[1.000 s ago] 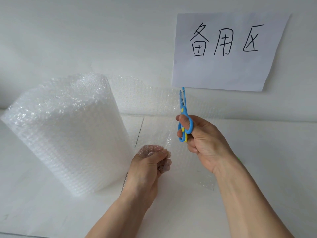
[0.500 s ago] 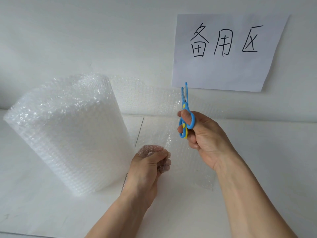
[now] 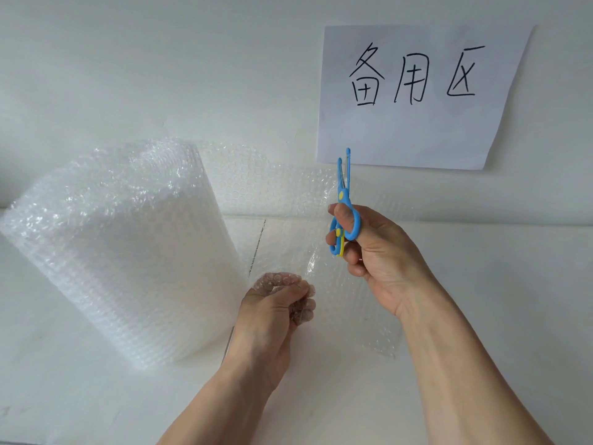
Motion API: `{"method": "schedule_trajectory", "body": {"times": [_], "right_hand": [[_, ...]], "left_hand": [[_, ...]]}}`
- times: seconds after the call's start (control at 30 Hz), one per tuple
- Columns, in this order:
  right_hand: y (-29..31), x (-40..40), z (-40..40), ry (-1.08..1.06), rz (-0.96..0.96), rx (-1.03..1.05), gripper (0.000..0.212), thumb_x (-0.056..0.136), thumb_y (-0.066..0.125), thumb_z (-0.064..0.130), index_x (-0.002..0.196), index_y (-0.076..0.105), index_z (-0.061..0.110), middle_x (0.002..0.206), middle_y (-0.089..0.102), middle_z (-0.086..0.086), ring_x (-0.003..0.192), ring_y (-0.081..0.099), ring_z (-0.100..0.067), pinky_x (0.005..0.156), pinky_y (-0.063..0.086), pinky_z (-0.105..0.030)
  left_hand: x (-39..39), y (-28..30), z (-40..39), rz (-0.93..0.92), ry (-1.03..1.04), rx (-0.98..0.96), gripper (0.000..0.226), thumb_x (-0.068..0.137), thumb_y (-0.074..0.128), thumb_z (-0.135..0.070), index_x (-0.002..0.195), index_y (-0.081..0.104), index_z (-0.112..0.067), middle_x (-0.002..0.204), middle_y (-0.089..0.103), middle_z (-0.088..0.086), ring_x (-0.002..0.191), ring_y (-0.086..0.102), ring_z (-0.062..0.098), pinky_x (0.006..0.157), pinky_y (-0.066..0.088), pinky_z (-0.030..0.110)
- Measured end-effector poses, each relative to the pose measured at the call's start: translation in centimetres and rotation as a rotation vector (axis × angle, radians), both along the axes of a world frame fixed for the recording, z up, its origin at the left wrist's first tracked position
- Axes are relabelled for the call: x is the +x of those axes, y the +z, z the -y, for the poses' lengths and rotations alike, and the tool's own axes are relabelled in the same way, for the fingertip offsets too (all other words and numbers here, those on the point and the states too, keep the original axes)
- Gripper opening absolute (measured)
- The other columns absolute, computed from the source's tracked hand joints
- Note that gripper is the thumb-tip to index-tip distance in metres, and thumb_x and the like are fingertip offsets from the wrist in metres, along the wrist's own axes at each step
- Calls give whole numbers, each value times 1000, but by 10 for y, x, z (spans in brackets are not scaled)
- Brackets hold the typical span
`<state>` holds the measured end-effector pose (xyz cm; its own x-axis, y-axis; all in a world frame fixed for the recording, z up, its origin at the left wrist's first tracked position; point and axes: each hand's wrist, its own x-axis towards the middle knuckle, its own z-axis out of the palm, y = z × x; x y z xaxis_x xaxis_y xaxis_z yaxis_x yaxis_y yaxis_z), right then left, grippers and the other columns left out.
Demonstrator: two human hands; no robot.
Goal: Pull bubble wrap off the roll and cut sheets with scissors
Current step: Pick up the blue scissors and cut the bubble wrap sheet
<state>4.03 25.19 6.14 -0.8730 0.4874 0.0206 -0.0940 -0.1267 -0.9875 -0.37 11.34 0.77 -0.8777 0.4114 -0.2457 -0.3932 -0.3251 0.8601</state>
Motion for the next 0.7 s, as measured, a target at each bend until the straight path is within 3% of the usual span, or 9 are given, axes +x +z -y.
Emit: {"method": "schedule_trajectory", "body": {"times": [0.17, 0.33, 0.43, 0.57, 0.7], "right_hand": [[1, 0, -2, 1, 5, 7, 53, 54, 74, 58, 94, 74, 23, 71, 66, -3, 49, 35, -9, 44, 30, -21], [0, 0, -3, 1, 13, -2, 22, 74, 73, 44, 88, 76, 27, 72, 65, -3, 51, 33, -11, 46, 28, -23], [0, -1, -4, 1, 6, -12, 27, 72, 75, 46, 90, 75, 26, 70, 65, -3, 51, 31, -12, 47, 26, -23], [1, -1, -3, 20, -15, -3, 50, 56, 74, 57, 95, 75, 25, 78, 69, -5, 51, 38, -10, 46, 31, -23], [0, -2, -6, -11, -5, -1, 35, 68, 76, 50, 93, 75, 26, 69, 63, -1, 49, 31, -10, 44, 28, -21]], "left_hand": [[-1, -2, 1, 3, 3, 3, 19, 86, 58, 11, 82, 56, -7, 68, 65, 15, 53, 56, 21, 56, 44, 29], [-1, -2, 0, 6, 15, 3, 19, 85, 59, 12, 83, 56, -6, 68, 65, 16, 53, 56, 21, 56, 43, 31], [-1, -2, 0, 0, 12, 1, 19, 85, 58, 12, 83, 56, -6, 69, 65, 16, 52, 56, 22, 57, 43, 31], [0, -1, 1, -8, 17, -5, 19, 85, 58, 13, 81, 56, -6, 68, 65, 16, 53, 56, 21, 58, 43, 32], [0, -1, 1, -1, 20, 3, 22, 85, 57, 14, 79, 56, -7, 66, 64, 16, 52, 56, 21, 56, 42, 31]]}}
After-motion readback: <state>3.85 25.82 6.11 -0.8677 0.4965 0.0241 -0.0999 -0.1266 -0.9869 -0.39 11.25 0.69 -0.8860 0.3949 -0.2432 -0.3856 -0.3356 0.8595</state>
